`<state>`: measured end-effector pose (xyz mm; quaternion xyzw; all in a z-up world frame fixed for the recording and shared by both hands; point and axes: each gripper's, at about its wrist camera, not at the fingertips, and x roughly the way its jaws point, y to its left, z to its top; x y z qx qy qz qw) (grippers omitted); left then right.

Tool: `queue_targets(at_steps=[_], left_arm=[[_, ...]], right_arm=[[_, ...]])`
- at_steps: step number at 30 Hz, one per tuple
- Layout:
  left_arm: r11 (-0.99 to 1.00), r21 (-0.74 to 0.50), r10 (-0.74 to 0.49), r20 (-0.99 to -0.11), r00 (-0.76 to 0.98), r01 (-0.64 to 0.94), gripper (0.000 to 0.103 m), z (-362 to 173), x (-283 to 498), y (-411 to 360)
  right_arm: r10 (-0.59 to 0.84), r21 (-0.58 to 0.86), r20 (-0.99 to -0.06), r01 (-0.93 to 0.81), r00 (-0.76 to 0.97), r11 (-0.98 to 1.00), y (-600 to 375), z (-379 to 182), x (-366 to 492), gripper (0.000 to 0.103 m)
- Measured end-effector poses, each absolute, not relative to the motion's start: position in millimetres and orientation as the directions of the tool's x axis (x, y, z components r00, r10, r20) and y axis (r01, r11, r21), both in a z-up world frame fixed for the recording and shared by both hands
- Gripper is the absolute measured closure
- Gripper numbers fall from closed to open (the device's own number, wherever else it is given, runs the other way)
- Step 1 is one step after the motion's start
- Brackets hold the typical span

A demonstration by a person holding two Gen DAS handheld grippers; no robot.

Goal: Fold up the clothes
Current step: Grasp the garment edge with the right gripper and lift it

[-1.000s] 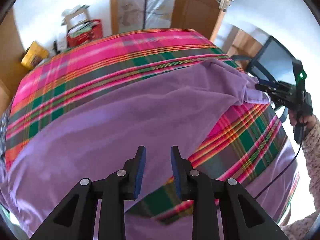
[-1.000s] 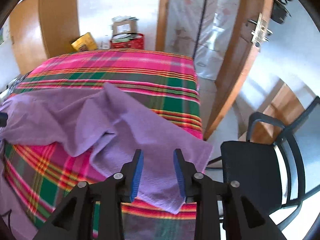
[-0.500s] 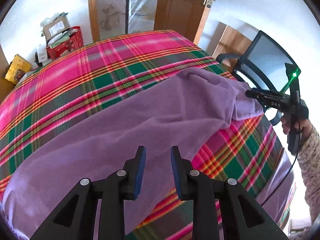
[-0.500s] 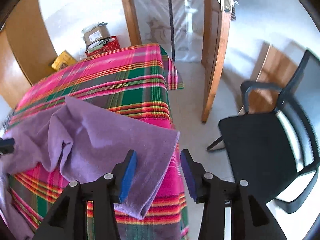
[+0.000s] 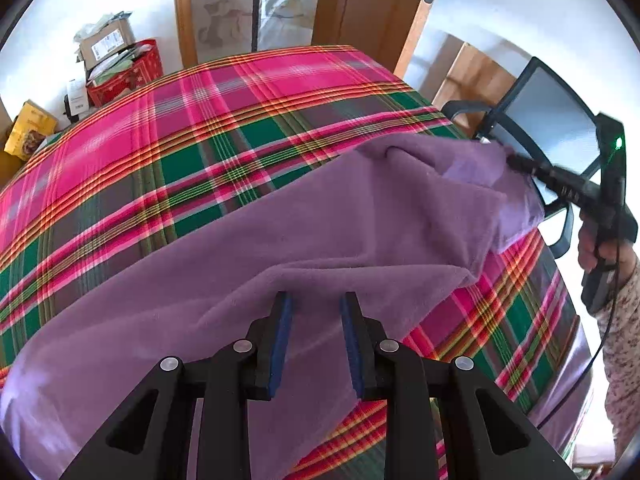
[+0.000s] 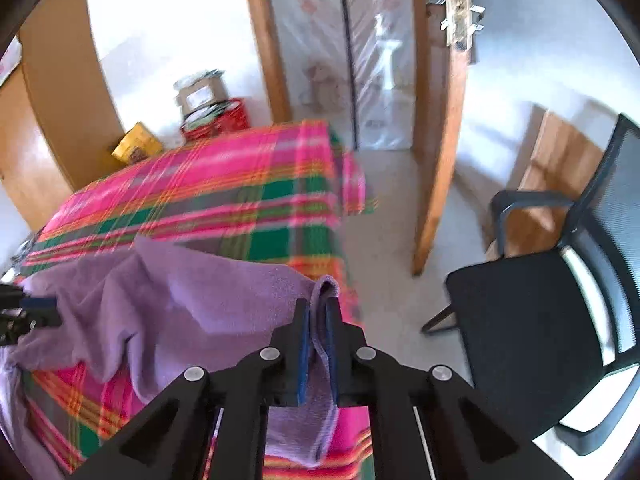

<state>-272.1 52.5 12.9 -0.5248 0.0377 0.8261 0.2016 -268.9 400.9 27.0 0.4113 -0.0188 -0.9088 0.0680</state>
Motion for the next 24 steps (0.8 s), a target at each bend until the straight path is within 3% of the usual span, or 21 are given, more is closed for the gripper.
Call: queue_targets(at_steps=[24], left_arm=[[-0.843, -0.198, 0.359, -0.900, -0.248, -0.500, 0.076, -3, -245, 76]], right_arm=[[0.107, -0.047, -0.760, -0.111, -0.641, -0.993, 439, 19, -352, 0.102]])
